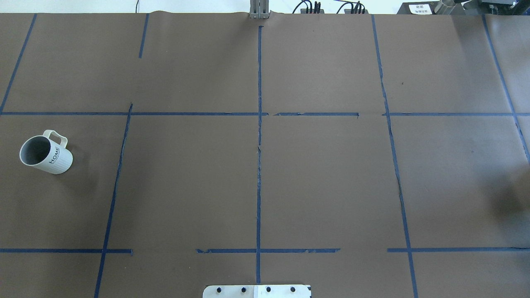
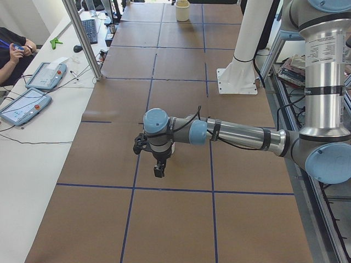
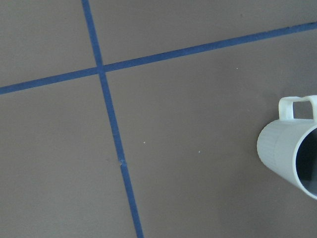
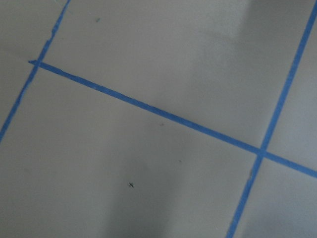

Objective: Left arm hands cup to right arm to dump lemon

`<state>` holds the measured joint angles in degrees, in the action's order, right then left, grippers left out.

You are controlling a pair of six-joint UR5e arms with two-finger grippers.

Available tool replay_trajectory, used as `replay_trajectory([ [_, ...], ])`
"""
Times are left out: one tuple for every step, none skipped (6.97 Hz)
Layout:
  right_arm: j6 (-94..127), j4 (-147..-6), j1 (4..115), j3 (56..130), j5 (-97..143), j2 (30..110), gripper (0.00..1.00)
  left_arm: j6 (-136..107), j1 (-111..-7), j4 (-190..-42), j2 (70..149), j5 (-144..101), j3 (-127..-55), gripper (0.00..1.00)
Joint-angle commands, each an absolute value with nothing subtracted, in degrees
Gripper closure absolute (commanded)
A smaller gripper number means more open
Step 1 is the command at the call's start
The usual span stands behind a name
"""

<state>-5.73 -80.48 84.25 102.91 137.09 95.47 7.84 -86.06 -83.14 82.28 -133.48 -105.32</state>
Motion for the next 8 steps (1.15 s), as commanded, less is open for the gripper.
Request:
replay_trajectory([
  [-12.5, -84.9, 89.0, 102.7, 137.3, 99.4, 0.00, 12.0, -91.9, -80.8, 79.0, -133.6, -105.6, 0.00],
  [-12.7, -84.9, 90.5, 103.0, 137.2, 100.8, 0.00, 12.1, -91.8, -81.0, 79.1, -133.3, -105.6, 0.00],
  [-12.7, -84.7, 90.6, 102.9, 136.7, 101.9, 0.00, 12.4, -91.8, -81.1, 79.1, -133.2, -105.3, 0.00],
  [-12.0, -84.8, 90.6, 102.6, 136.2, 102.2, 0.00, 12.2, -91.8, -81.1, 79.1, -133.6, -105.5, 0.00],
  [-11.5, -85.3, 90.6, 102.1, 136.3, 102.4, 0.00, 12.1, -91.8, -81.1, 79.0, -133.7, -105.1, 0.00],
  [-11.1, -85.3, 90.6, 102.1, 136.1, 104.1, 0.00, 12.1, -91.8, -81.1, 79.0, -133.6, -105.1, 0.00],
  [-9.9, -85.2, 91.1, 102.2, 136.1, 104.4, 0.00, 12.1, -91.9, -81.0, 78.9, -133.5, -105.2, 0.00],
  [-9.9, -85.3, 91.5, 102.5, 136.1, 104.4, 0.00, 12.4, -91.9, -81.0, 78.3, -133.1, -105.8, 0.00],
])
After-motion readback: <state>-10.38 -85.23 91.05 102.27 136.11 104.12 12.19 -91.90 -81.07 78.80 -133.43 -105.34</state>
